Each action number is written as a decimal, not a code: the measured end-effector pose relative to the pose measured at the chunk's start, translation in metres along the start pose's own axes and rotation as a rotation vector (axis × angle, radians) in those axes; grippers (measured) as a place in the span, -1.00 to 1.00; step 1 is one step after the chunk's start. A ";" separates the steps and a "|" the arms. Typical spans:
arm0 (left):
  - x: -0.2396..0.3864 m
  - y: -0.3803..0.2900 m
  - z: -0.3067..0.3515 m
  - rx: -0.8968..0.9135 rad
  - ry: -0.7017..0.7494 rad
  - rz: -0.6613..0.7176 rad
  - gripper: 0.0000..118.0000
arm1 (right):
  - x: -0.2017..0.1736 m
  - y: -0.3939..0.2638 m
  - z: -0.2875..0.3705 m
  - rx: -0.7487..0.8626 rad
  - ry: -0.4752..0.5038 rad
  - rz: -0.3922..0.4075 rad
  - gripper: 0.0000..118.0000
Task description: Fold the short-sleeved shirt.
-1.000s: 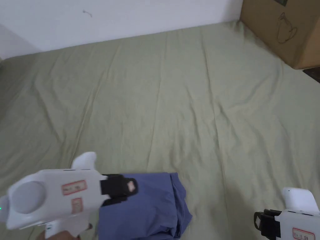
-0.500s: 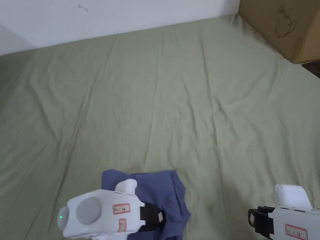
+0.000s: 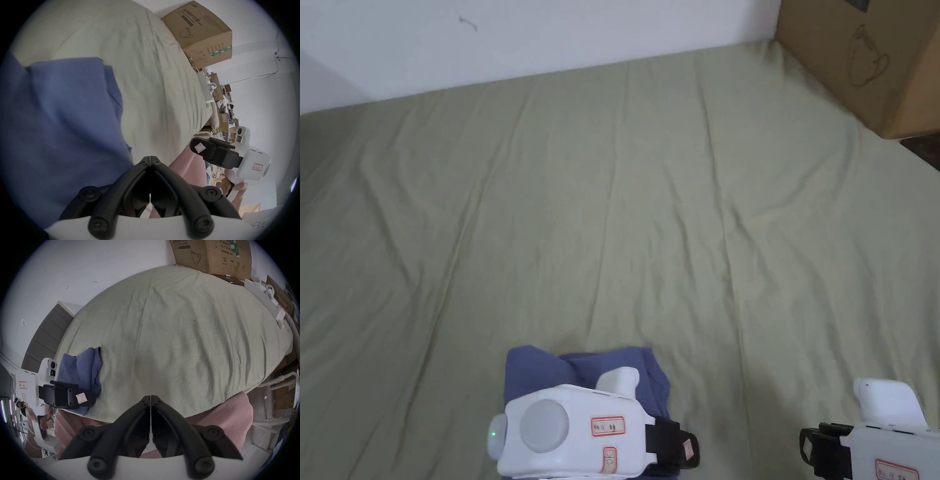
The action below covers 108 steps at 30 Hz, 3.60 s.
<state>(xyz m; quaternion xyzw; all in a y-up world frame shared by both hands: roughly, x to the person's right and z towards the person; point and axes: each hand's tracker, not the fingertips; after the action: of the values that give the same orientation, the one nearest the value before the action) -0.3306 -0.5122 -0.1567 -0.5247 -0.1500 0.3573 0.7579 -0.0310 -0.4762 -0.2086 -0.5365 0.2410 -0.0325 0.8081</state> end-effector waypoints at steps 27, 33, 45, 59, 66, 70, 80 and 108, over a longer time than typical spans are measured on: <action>-0.149 -0.076 0.203 0.437 -0.005 0.356 -0.59 | -0.178 0.030 -0.111 -0.088 0.120 0.431 -0.98; -0.146 -0.058 0.187 0.366 -0.037 0.332 1.00 | -0.150 0.026 -0.117 -0.061 0.225 0.255 -0.98; -0.160 -0.011 0.133 0.317 -0.259 0.349 1.00 | -0.155 0.027 -0.116 -0.068 0.217 0.279 -0.98; -0.196 -0.012 0.127 0.251 -0.214 0.322 -0.62 | -0.168 0.035 -0.098 -0.051 0.204 0.270 -0.98; -0.231 -0.015 0.205 0.298 -0.018 0.284 -0.62 | -0.182 0.041 -0.088 0.000 0.197 0.293 -0.98; -0.249 -0.010 0.265 0.292 0.203 0.249 -0.62 | -0.185 0.044 -0.089 -0.003 0.201 0.284 -0.98; -0.302 0.006 0.395 0.111 1.099 0.146 -0.62 | -0.185 0.045 -0.100 -0.028 0.163 0.292 -0.98; -0.169 -0.019 0.398 0.527 0.983 0.130 -1.00 | -0.180 0.041 -0.088 -0.024 0.214 0.277 -0.98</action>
<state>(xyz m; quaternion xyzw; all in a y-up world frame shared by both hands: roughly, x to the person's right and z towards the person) -0.6814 -0.3600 0.0461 -0.4307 0.3478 0.1423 0.8205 -0.2357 -0.4776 -0.2084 -0.5012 0.3978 0.0252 0.7681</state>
